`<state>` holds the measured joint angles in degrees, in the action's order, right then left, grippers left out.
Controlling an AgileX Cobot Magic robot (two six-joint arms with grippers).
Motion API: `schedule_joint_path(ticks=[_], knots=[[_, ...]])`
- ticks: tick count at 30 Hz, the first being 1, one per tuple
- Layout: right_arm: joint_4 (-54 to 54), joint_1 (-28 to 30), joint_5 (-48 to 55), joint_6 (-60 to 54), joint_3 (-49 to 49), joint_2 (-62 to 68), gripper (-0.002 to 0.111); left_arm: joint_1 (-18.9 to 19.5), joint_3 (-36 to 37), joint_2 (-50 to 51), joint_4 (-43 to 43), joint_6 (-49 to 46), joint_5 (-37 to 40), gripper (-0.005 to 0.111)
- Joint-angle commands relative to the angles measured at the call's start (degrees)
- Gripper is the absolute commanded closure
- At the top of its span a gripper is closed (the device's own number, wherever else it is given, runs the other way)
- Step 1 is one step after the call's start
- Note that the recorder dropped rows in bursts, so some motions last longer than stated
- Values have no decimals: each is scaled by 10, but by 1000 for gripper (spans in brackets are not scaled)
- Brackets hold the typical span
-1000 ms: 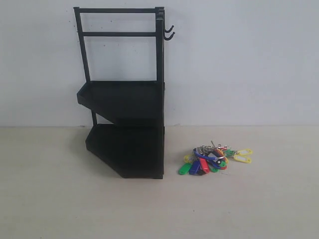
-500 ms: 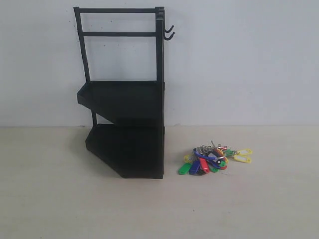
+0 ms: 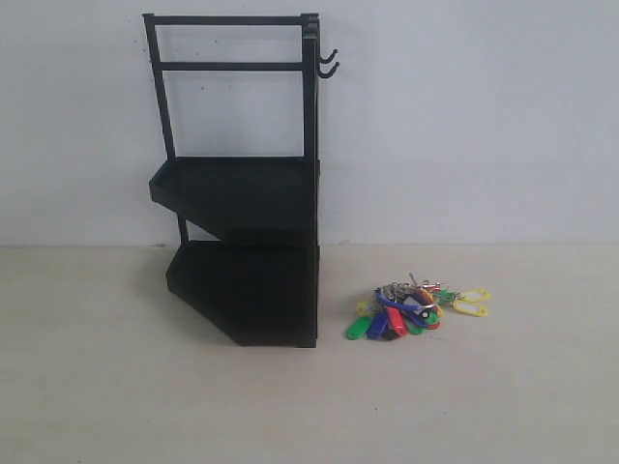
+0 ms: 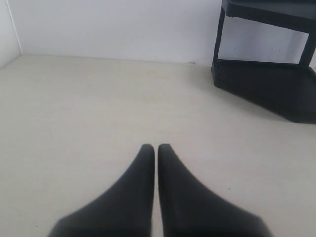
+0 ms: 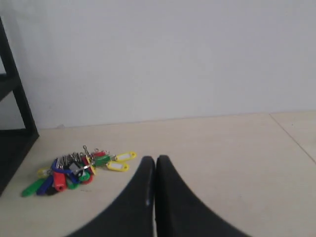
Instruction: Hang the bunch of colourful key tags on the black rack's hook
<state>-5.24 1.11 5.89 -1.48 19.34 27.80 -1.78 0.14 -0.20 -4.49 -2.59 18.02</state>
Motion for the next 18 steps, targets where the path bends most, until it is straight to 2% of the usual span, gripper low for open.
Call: schedule_joint_path(ticks=[1,8,18], knots=[[-1,4,-67,-4,14,83,108,2,-1,2,-4,0,-4,102],[-2,4,-126,-4,14,142,108,2,-1,2,-4,0,-4,102],[-2,4,-183,31,14,148,108,2,-1,2,-4,0,-4,102]])
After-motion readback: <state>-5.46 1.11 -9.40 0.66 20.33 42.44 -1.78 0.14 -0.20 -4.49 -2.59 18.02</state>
